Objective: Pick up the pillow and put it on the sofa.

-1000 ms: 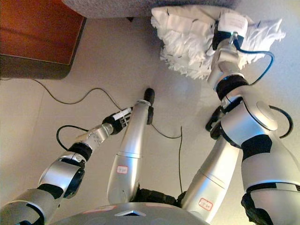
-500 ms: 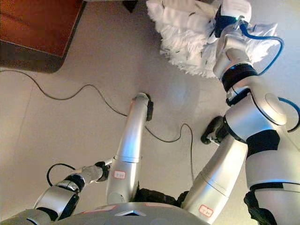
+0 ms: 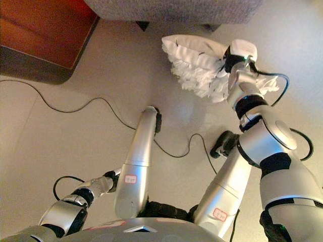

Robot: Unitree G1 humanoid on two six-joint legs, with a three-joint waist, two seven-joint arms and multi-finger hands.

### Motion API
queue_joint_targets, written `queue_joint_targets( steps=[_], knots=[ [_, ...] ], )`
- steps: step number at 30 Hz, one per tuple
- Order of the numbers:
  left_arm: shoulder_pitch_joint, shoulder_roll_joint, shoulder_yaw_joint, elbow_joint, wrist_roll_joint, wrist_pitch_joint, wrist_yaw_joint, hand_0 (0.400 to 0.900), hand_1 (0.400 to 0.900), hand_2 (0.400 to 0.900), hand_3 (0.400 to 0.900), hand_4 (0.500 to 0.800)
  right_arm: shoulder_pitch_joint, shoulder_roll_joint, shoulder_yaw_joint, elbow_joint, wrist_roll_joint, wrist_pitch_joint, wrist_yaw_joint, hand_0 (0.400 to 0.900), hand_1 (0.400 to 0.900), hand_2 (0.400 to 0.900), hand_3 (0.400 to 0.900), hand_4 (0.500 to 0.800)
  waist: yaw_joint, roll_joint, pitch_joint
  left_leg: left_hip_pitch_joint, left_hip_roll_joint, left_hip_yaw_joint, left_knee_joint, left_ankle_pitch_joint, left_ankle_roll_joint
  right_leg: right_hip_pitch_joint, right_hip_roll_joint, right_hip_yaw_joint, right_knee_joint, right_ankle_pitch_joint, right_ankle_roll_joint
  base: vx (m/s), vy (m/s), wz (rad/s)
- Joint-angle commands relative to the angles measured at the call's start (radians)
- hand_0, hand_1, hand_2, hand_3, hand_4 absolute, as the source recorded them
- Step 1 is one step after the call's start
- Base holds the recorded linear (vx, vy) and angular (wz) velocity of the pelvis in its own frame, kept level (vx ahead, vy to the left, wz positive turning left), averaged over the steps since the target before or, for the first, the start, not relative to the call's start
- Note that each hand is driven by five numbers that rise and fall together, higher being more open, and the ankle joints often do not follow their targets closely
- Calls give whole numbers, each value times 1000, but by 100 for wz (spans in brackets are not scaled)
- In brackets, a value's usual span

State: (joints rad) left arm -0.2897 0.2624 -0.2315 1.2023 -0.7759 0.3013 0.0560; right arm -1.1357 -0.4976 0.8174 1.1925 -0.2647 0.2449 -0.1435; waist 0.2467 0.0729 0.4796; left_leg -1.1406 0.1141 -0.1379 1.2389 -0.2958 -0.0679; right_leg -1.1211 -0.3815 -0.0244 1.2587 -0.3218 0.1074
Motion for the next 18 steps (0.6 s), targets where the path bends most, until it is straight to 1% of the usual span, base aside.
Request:
queue_joint_targets(
  steps=[1,4,7,8,9,11,13,14,15,16,17,18],
  knots=[
    [44,26,-14,61,80,-1,15,900,900,900,900,800,-83,-69,-67,-153,-19,-52,-47,400,400,400,400,500,-18,-22,-1,251,71,14,-262,53,-14,207,-29,10,-251,116,6,190,-139,5],
    [60,31,-18,46,114,14,18,900,900,900,900,800,-14,-89,-87,-224,-21,-45,-23,400,400,400,400,500,-24,-50,-44,396,83,36,-415,98,-31,357,-41,-48,-382,146,19,240,-114,9],
    [73,31,-20,45,147,27,12,900,900,900,900,800,57,-107,-111,-274,-20,-52,0,400,400,400,400,500,-33,-73,-87,524,96,50,-538,130,-43,484,-43,-88,-498,170,31,247,-78,6],
    [77,30,-18,46,152,21,19,900,900,900,900,800,82,-115,-118,-290,-15,-59,6,400,400,400,400,500,-38,-84,-104,573,102,60,-587,143,-47,534,-41,-100,-551,182,36,190,-76,6],
    [77,32,-18,44,158,20,24,900,900,900,900,800,106,-123,-126,-308,-9,-61,13,400,400,400,400,500,-42,-94,-121,614,103,67,-652,187,-46,579,-43,-121,-617,219,34,194,-89,7],
    [88,39,-3,43,182,4,21,900,900,900,900,800,164,-141,-149,-355,-7,-70,27,400,400,400,400,500,-50,-107,-151,715,111,89,-742,211,-54,672,-39,-145,-698,239,51,229,-102,4],
    [100,43,6,33,211,8,22,900,900,900,900,800,217,-145,-166,-407,-16,-57,51,400,400,400,400,500,-58,-114,-186,805,118,101,-816,234,-63,761,-21,-162,-772,251,65,281,-110,-1],
    [105,44,8,27,223,19,23,900,900,900,900,800,241,-149,-170,-423,-23,-60,68,400,400,400,400,500,-64,-116,-214,860,123,111,-862,244,-69,815,-4,-171,-821,254,68,298,-98,-5],
    [111,43,12,27,233,20,20,900,900,900,900,800,259,-152,-175,-432,-30,-69,77,400,400,400,400,500,-69,-116,-230,895,128,115,-889,250,-73,850,7,-175,-849,256,69,292,-86,-7],
    [117,43,18,23,236,29,23,900,900,900,900,800,273,-155,-177,-452,-40,-67,93,400,400,400,400,500,-77,-118,-252,932,134,123,-913,255,-78,887,21,-176,-884,259,67,291,-71,-5],
    [126,42,24,18,239,43,28,900,900,900,900,800,292,-164,-178,-478,-43,-71,107,400,400,400,400,500,-88,-120,-280,973,147,132,-934,270,-90,931,38,-177,-924,259,60,287,-51,-2],
    [132,41,29,14,237,52,27,900,900,900,900,800,306,-172,-185,-502,-50,-77,112,400,400,400,400,500,-95,-120,-292,988,158,132,-932,301,-103,960,51,-177,-950,259,53,261,-30,0]
  ],
)
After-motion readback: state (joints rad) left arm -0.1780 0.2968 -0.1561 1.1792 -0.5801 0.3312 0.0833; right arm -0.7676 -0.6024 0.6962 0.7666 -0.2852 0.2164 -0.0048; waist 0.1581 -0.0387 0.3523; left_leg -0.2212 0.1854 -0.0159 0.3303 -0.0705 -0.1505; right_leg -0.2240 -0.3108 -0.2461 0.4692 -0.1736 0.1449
